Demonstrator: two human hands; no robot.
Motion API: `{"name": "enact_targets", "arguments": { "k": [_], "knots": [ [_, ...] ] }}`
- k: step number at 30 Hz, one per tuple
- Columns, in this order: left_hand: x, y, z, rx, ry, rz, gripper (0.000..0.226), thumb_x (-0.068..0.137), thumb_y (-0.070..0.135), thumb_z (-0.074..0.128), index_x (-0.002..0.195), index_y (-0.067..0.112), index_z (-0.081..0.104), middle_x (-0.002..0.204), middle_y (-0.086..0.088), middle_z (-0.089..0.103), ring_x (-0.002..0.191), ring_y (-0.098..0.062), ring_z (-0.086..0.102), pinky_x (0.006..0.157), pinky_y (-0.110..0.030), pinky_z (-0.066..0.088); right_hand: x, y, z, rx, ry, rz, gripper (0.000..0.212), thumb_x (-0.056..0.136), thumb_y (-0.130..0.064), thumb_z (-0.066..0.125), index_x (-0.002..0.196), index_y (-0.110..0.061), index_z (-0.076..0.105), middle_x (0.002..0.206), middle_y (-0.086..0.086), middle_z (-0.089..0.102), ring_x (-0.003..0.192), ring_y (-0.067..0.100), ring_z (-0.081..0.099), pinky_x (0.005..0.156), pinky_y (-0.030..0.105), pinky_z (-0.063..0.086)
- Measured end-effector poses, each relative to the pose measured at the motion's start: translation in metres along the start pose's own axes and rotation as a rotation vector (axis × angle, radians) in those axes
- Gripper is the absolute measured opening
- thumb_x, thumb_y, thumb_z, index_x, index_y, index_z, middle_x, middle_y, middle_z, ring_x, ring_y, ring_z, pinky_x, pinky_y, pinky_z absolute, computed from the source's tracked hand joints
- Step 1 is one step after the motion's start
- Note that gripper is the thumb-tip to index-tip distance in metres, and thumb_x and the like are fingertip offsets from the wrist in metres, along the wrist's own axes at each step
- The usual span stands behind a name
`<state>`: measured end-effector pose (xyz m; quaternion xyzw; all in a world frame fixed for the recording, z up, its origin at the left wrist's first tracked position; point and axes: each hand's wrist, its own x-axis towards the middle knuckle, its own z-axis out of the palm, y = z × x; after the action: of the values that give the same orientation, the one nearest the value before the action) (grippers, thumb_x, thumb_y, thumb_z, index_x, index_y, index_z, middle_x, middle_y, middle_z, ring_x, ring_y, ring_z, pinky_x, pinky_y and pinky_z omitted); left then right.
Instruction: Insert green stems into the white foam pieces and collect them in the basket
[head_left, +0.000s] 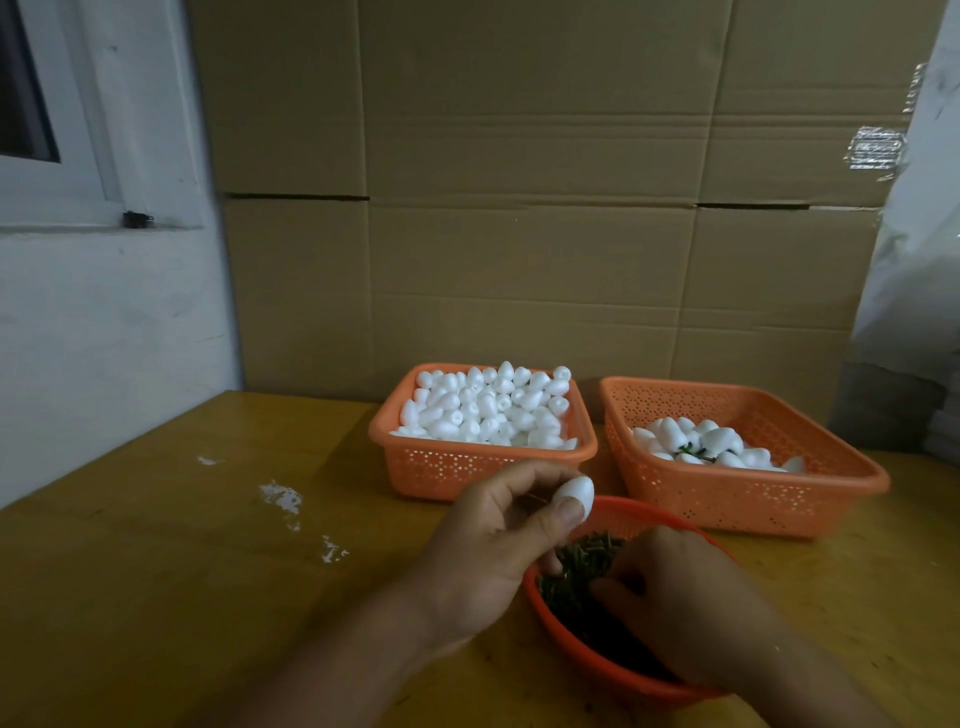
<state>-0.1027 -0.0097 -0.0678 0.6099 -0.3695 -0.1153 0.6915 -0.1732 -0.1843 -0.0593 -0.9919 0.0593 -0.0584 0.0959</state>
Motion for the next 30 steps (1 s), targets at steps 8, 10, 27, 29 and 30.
{"name": "enact_targets", "arguments": {
  "k": [8,10,27,29,30],
  "knots": [
    [0.0,0.008,-0.002,-0.303,0.038,-0.116,0.03,0.092,0.021,0.058,0.119,0.023,0.071,0.097,-0.013,0.067,0.079,-0.018,0.062,0.068,-0.027,0.05,0.001,0.0,-0.001,0.154,0.204,-0.011,0.036,0.1,-0.046,0.048,0.073,-0.023,0.057,0.067,-0.002,0.061,0.062,0.012,0.059,0.067,0.04,0.054],
    [0.0,0.01,-0.002,-0.349,0.048,-0.136,0.027,0.091,0.021,0.057,0.113,0.016,0.071,0.097,-0.017,0.069,0.078,-0.02,0.064,0.067,-0.028,0.051,0.0,-0.001,-0.002,0.238,0.27,-0.033,0.03,0.099,-0.043,0.049,0.078,-0.024,0.058,0.067,-0.002,0.061,0.062,0.012,0.059,0.067,0.043,0.053],
    [0.002,0.011,-0.004,-0.394,0.126,-0.256,0.031,0.083,0.039,0.065,0.094,0.011,0.069,0.077,-0.011,0.068,0.06,-0.016,0.061,0.055,-0.023,0.049,-0.013,-0.018,-0.011,0.557,0.636,-0.4,0.011,0.081,-0.023,0.069,0.073,-0.03,0.065,0.073,-0.017,0.06,0.073,0.01,0.058,0.063,0.011,0.039],
    [0.002,0.011,-0.004,-0.39,0.126,-0.252,0.029,0.082,0.04,0.065,0.089,0.012,0.07,0.077,-0.011,0.068,0.059,-0.016,0.061,0.053,-0.023,0.048,-0.013,-0.019,-0.011,0.537,0.648,-0.401,0.013,0.081,-0.022,0.072,0.073,-0.031,0.066,0.075,-0.019,0.061,0.074,0.008,0.058,0.063,0.01,0.039],
    [0.001,0.011,-0.004,-0.387,0.125,-0.251,0.029,0.082,0.041,0.066,0.088,0.013,0.07,0.077,-0.011,0.068,0.058,-0.016,0.061,0.053,-0.023,0.048,-0.013,-0.019,-0.011,0.532,0.652,-0.399,0.016,0.082,-0.022,0.074,0.073,-0.031,0.067,0.075,-0.019,0.062,0.074,0.007,0.059,0.063,0.01,0.04]
  ]
}}
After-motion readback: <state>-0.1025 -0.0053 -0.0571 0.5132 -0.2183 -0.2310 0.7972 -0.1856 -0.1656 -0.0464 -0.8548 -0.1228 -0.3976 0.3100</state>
